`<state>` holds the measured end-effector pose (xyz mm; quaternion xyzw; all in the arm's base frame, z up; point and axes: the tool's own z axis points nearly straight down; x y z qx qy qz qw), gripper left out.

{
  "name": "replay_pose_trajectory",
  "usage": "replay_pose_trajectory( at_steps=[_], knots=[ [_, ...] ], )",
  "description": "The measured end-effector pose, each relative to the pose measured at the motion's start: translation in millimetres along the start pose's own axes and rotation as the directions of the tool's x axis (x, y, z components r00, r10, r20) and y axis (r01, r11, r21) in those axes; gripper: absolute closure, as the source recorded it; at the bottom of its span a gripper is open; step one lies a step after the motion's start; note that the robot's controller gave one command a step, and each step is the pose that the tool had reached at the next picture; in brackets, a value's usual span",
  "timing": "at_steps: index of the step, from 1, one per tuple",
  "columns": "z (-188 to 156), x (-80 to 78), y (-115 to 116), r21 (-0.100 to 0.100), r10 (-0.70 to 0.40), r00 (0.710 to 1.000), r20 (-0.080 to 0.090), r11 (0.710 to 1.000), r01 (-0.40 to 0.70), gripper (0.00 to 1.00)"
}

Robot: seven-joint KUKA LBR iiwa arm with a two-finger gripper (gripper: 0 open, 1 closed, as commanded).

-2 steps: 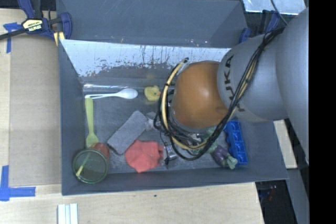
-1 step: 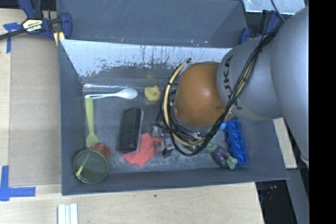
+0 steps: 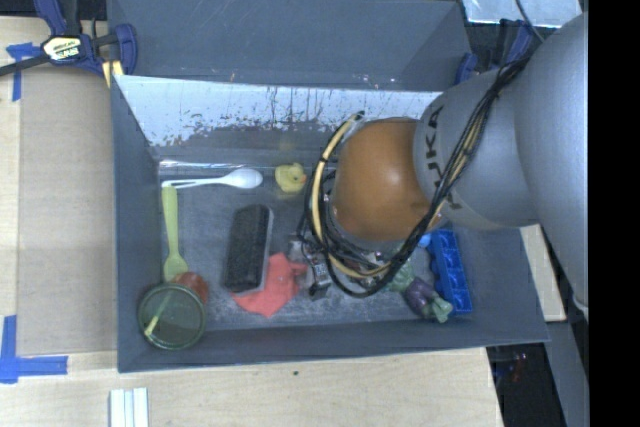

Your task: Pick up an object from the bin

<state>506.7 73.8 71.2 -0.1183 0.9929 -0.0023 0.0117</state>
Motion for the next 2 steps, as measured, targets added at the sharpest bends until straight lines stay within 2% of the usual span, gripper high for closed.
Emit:
replay_pose_trajectory(
  at_steps=[1,2],
  knots=[
    [-49,-0.4,5,0.000,0.075,0.997,-0.004,0.997,-0.075,1.00],
    [-108,-3.6,6,0.000,0.103,0.995,0.004,0.995,-0.103,1.00]
  ],
)
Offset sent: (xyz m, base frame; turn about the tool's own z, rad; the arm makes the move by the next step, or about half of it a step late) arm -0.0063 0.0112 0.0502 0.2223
